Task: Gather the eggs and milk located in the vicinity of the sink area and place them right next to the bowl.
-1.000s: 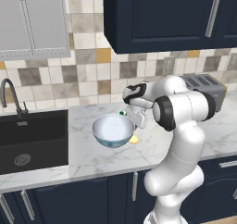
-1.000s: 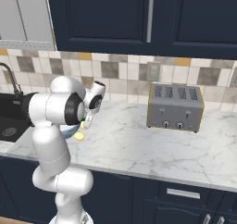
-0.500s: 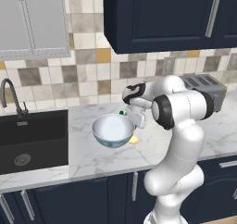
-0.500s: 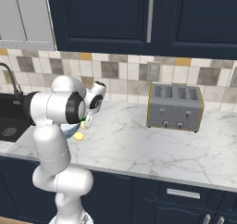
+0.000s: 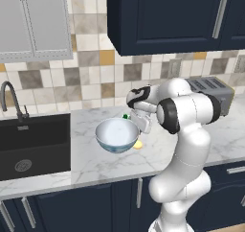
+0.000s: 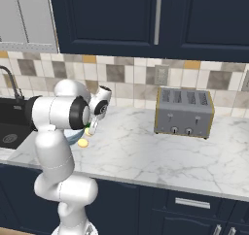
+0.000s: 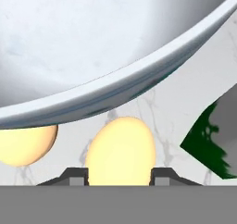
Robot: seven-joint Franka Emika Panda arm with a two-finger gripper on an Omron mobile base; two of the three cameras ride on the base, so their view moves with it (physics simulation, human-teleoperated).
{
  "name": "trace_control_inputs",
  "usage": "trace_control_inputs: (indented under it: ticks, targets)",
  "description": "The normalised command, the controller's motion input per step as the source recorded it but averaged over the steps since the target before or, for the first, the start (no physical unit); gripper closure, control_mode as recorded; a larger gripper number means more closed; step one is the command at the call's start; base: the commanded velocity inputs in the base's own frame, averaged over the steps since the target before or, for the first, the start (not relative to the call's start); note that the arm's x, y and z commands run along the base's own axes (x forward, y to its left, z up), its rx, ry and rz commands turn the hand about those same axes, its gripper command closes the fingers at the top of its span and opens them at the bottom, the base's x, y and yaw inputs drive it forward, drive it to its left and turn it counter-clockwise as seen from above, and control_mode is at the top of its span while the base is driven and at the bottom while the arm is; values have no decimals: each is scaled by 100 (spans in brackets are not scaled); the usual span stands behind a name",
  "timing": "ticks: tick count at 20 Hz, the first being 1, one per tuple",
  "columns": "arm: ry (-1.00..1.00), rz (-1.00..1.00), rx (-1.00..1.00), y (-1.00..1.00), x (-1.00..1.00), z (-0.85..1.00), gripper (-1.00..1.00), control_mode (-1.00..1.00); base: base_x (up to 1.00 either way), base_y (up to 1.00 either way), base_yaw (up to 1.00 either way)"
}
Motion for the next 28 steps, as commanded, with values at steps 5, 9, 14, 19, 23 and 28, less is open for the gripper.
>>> trace_control_inputs:
  ticks: [5, 9, 14, 19, 23, 28]
  targets:
    - [0, 0, 0, 0, -7, 0, -100, -100, 0, 0, 0]
    - [0, 0, 0, 0, -6, 0, -100, -100, 0, 0, 0]
    - [0, -2, 0, -6, -10, 0, -100, -100, 0, 0, 0]
    - [0, -4, 0, -67, -28, 24, -100, -100, 0, 0, 0]
    - [-3, 0, 0, -53, -64, 35, -100, -100, 0, 0, 0]
    - [-15, 0, -8, 5, -100, 55, -100, -100, 0, 0, 0]
